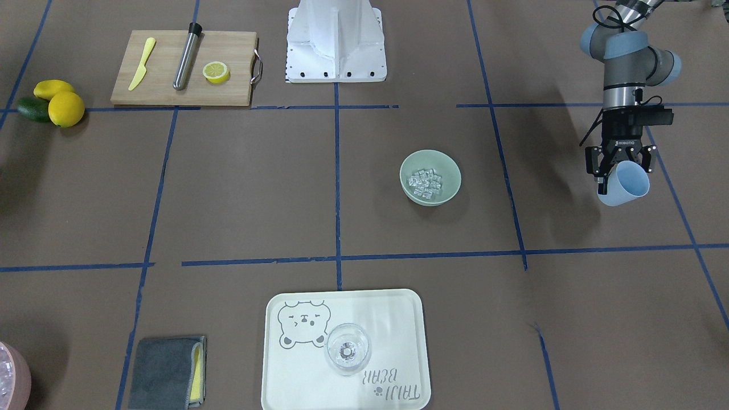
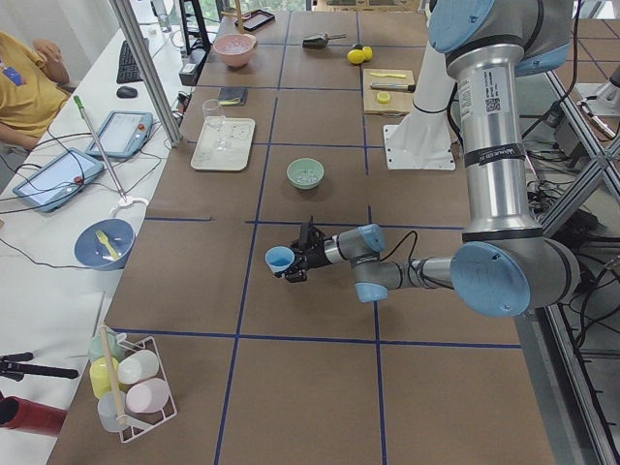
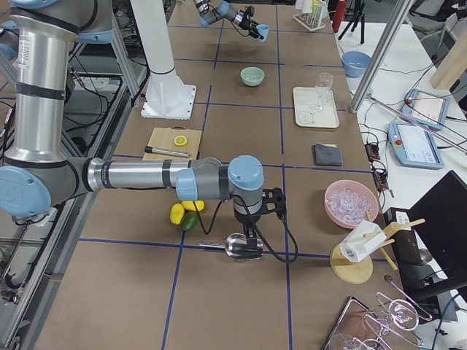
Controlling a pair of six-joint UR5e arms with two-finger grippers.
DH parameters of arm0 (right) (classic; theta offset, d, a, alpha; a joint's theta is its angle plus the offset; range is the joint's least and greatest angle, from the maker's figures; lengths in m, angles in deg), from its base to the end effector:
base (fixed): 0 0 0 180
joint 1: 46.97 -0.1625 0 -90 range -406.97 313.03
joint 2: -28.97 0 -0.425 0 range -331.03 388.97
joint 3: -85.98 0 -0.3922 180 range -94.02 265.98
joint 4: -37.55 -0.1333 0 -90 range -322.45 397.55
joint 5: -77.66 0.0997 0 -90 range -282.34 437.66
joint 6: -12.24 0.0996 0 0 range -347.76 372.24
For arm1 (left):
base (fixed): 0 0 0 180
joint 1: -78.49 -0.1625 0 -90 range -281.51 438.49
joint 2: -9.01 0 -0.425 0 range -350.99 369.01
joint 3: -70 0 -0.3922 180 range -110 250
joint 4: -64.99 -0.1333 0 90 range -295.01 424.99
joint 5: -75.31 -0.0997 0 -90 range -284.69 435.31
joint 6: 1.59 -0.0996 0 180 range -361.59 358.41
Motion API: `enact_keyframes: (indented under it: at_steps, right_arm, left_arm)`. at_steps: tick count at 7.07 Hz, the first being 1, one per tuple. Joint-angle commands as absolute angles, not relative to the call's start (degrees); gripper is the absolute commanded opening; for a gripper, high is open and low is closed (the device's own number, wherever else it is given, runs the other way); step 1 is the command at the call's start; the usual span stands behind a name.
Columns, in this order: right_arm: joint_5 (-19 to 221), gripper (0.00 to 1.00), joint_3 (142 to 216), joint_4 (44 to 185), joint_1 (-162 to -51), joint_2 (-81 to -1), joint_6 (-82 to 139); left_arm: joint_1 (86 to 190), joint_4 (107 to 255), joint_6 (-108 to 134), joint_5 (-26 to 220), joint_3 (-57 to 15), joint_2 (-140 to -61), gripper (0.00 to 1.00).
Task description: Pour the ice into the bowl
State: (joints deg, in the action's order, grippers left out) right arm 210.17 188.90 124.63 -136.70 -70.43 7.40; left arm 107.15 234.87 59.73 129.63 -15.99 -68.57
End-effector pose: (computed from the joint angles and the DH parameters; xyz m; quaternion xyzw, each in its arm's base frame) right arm 0.0640 -0.4297 0.6195 0.0667 -0.3596 -0.0618 0.9287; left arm 0.2607 -0.3606 0.6355 0.4688 0.3142 -0.1610 0.8097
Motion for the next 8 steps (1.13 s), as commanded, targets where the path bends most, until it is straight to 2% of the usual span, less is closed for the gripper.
enact_keyframes:
  at_steps: [1,4,5,7,8]
  right_arm:
    - [210.2,1.00,189.0,124.7,-136.7,-70.4,7.4]
    - [210.2,1.00,188.9,124.6,-136.7,-70.4,7.4]
    - [210.2,1.00,188.9,124.7,-136.7,-70.4,7.4]
    - [210.2,1.00,188.9,124.6,-136.7,-70.4,7.4]
    - [210.2,1.00,188.9,124.7,-136.7,-70.4,7.4]
  left_arm:
    - [106.7,234.9,60.0,129.6,-15.3,-68.7,0.07]
    - [104.2,235.0,60.2,129.7,-15.3,-68.7,0.15]
    - [103.5,235.0,60.1,129.8,-15.3,-68.7,0.25]
    - [102.9,234.9,59.9,129.8,-15.3,-68.7,0.68]
    - [102.8,234.9,59.5,129.8,-15.2,-68.6,1.00]
